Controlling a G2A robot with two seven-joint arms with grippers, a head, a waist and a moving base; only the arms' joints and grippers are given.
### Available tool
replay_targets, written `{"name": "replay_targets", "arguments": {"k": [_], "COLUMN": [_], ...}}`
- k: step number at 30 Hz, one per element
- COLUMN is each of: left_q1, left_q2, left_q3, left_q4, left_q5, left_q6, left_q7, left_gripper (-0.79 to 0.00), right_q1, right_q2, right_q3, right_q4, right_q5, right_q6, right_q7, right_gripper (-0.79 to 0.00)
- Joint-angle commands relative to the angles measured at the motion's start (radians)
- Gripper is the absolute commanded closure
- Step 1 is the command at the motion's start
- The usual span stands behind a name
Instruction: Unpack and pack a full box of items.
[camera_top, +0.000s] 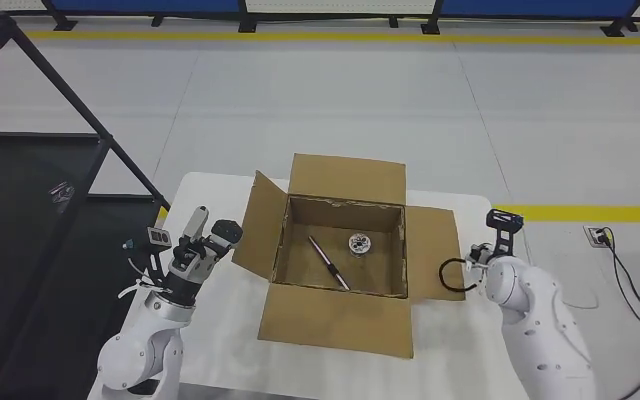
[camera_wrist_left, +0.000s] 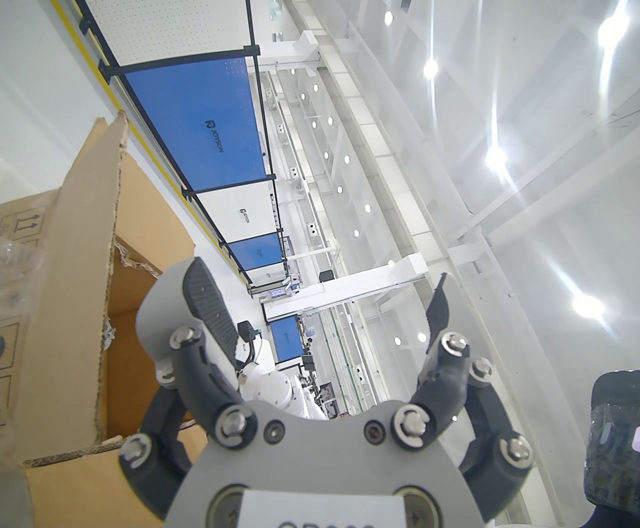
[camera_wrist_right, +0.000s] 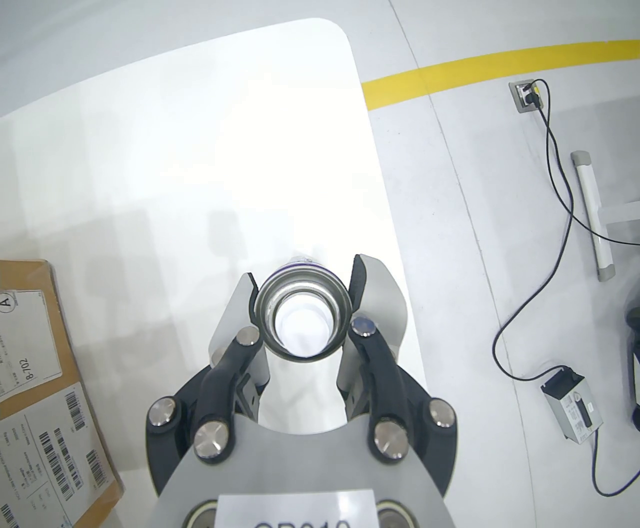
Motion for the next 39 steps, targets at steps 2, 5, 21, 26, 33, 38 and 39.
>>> {"name": "replay_targets", "arguments": {"k": [2, 5, 21, 26, 33, 38, 39], "left_q1": [0.000, 0.000, 0.000, 0.000, 0.000, 0.000, 0.000], "left_q2": [0.000, 0.000, 0.000, 0.000, 0.000, 0.000, 0.000], "left_q3": [0.000, 0.000, 0.000, 0.000, 0.000, 0.000, 0.000], "left_q4": [0.000, 0.000, 0.000, 0.000, 0.000, 0.000, 0.000], "left_q5": [0.000, 0.000, 0.000, 0.000, 0.000, 0.000, 0.000], "left_q6": [0.000, 0.000, 0.000, 0.000, 0.000, 0.000, 0.000], "left_q7": [0.000, 0.000, 0.000, 0.000, 0.000, 0.000, 0.000], "left_gripper": [-0.785, -0.785, -0.785, -0.785, -0.785, -0.785, -0.785], "right_q1": [0.005, 0.008, -0.132, -0.062, 0.141, 0.236, 0.249], "right_q2": [-0.001, -0.001, -0.026, -0.027, -0.064, -0.101, -0.108], "right_q3": [-0.002, -0.006, -0.054, -0.189, -0.420, -0.516, -0.527], "right_q4": [0.013, 0.018, -0.522, -0.489, -0.199, -0.003, 0.030], "right_q5": [0.003, 0.002, 0.095, 0.174, 0.214, 0.260, 0.278], "right_q6": [-0.006, -0.006, 0.111, -0.196, -0.313, -0.282, -0.274], "right_q7": [0.000, 0.003, -0.234, -0.045, 0.153, 0.121, 0.103], "right_gripper": [-0.443, -0.785, -0.785, -0.785, -0.785, -0.785, -0.785]}}
